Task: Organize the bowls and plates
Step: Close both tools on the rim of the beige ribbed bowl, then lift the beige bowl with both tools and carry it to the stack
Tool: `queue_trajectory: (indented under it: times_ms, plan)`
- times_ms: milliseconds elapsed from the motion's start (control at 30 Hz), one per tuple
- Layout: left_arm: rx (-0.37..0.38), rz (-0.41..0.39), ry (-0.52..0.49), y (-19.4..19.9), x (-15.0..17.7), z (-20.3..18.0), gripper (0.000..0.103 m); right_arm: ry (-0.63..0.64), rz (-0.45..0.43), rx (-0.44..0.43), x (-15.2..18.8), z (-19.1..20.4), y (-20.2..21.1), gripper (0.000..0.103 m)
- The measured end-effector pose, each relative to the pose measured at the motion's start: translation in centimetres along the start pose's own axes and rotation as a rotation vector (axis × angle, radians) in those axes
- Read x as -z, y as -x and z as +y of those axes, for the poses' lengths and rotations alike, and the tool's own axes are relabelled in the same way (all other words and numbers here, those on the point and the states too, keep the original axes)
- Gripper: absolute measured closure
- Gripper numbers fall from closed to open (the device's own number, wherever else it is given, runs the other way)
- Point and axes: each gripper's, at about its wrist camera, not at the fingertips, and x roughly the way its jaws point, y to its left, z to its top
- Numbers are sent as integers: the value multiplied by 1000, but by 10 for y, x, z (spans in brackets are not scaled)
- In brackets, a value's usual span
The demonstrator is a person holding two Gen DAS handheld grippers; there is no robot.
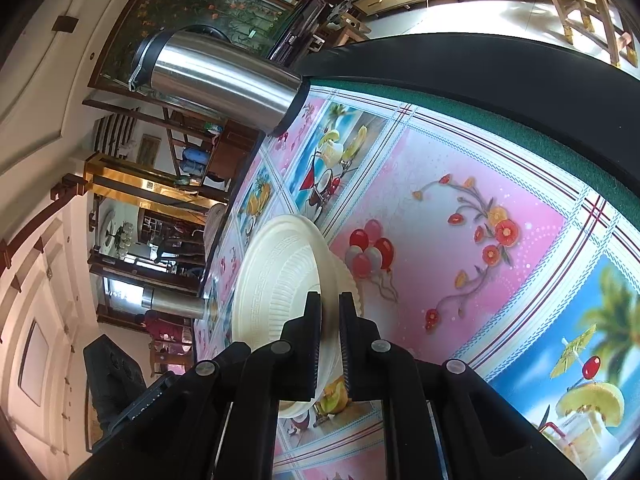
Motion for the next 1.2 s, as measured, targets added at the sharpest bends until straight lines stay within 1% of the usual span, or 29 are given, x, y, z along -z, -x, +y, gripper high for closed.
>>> queue_trajectory:
  times_ms: [67, 133, 200, 533, 767, 1033, 1200]
  plan:
    - [17, 9, 3, -3, 1, 1, 75, 2, 0, 1, 0, 0, 0, 93]
    - [34, 3, -2, 0, 2, -1, 89, 3, 3, -3, 0, 1, -1, 93]
    - [22, -11, -23, 3, 4, -6, 93, 6, 9, -7, 1, 1, -2, 93]
    - [-7, -24, -72, 4, 7, -13, 93, -7, 20, -16, 1, -2, -5, 93]
    - [19, -7, -41, 10, 14, 0, 93, -14, 27, -29, 4, -4, -3, 93]
    - [14, -23, 12, 36, 40, 38, 91, 19, 86, -47, 28, 11, -12, 93]
    - [-3, -40, 42, 58, 60, 66, 90, 80, 120, -35, 52, 30, -23, 93]
